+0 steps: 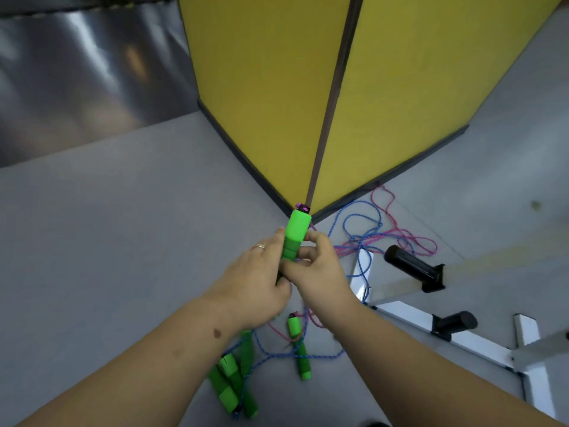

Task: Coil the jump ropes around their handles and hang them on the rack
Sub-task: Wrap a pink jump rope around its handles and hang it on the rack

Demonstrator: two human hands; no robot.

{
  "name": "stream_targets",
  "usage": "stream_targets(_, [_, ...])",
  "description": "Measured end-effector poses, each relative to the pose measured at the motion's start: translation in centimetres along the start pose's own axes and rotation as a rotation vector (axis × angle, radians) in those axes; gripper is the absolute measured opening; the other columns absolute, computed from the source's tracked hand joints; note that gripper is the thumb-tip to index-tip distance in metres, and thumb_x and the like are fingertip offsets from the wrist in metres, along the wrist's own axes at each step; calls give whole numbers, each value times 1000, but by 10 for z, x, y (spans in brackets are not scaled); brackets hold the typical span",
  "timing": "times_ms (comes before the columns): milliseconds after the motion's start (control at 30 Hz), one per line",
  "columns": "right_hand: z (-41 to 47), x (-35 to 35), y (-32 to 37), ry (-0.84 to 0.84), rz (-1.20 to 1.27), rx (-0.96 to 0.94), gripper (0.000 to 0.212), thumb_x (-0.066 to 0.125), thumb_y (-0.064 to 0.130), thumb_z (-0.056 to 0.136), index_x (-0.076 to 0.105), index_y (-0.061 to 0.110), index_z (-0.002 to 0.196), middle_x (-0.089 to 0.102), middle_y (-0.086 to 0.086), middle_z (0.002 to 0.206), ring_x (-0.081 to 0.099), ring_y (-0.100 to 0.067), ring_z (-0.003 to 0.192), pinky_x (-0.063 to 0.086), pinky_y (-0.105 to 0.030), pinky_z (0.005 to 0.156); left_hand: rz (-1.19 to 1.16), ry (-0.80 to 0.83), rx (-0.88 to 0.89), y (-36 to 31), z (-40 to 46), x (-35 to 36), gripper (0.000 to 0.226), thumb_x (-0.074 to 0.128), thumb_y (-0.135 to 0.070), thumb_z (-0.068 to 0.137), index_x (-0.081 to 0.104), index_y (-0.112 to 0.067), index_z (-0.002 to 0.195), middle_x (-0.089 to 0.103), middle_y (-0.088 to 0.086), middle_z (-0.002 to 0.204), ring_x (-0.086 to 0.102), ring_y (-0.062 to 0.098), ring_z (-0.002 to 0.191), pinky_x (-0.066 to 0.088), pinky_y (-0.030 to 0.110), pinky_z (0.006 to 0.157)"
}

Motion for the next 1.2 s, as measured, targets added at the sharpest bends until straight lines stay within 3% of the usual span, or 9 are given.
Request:
stream_targets(167, [-51, -9, 90, 74, -52, -164, 48, 72, -2, 86, 54, 24, 121, 71, -11, 103, 73, -19, 89, 56, -21, 69, -386, -102, 42, -57, -36, -53, 68, 52, -13, 86, 35, -50, 140, 67, -17, 117, 66, 1, 103, 56, 37, 89])
stream_targets(300, [-87, -14, 142, 183, -71, -301, 40, 62, -1, 94, 61, 25, 124, 72, 1, 103, 70, -13, 92, 56, -25, 78, -413, -260, 18, -79, -58, -86, 47, 59, -15, 88, 40, -44, 119, 69, -13, 104, 66, 6, 92, 56, 38, 80])
stream_targets(367, [-96, -23, 159, 41, -178, -420, 38, 61, 7, 96, 62, 30, 126, 68, 11, 111, 64, -7, 90, 49, -17, 77, -367, -353, 19, -84, -67, -101, 37, 59, -14, 88, 43, -39, 110, 64, -7, 95, 62, 15, 86, 52, 41, 74])
stream_targets(500, [-92, -36, 161, -5, -308, -417, 53, 57, 19, 100, 42, 40, 145, 52, 29, 123, 56, -5, 77, 43, -7, 70, -257, -393, 66, -96, -83, -119, 31, 59, -11, 82, 45, -34, 98, 52, -2, 79, 52, 15, 72, 48, 44, 65])
stream_targets(600, [-83, -29, 156, 92, -429, -404, 20, 48, 20, 105, 63, 30, 113, 61, 26, 82, 54, 5, 74, 39, -14, 68, -216, -387, 53, -99, -87, -123, 28, 60, -16, 84, 48, -37, 98, 53, -4, 78, 53, 11, 72, 48, 40, 66])
stream_targets(733, [-80, -19, 160, 89, -467, -467, 33, 45, 27, 106, 56, 45, 80, 53, -3, 71, 48, -17, 68, 40, -35, 63, -158, -471, -33, -91, -83, -126, 20, 63, -32, 90, 44, -36, 92, 52, -6, 80, 53, 9, 73, 47, 36, 64])
stream_targets(933, [-87, -11, 166, 176, -366, -486, 27, 43, 21, 107, 65, 26, 93, 55, 4, 74, 47, -7, 74, 40, -30, 68, -314, -398, -27, -92, -77, -119, 25, 65, -35, 92, 46, -47, 104, 60, -13, 85, 55, -4, 85, 41, 18, 58])
stream_targets(1100, [-91, -11, 171, 161, -334, -525, 32, 48, 16, 105, 64, 30, 82, 52, -1, 69, 46, -21, 70, 39, -34, 64, -321, -396, -25, -96, -80, -121, 30, 64, -38, 93, 43, -49, 112, 66, -14, 96, 60, 2, 87, 55, 35, 76])
stream_targets(1200, [-94, -13, 175, 170, -215, -504, 31, 53, 9, 102, 72, 28, 85, 56, 18, 61, 46, -1, 61, 38, -16, 61, -338, -414, -19, -99, -82, -122, 27, 64, -41, 93, 45, -47, 112, 68, -12, 91, 62, 6, 81, 55, 44, 73])
Point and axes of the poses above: each hand's wrist, its own z-axis towards the middle knuckle, its own x-axis out of the palm, y = z × x, the point moved 3 cm from there along z, towards the middle knuckle
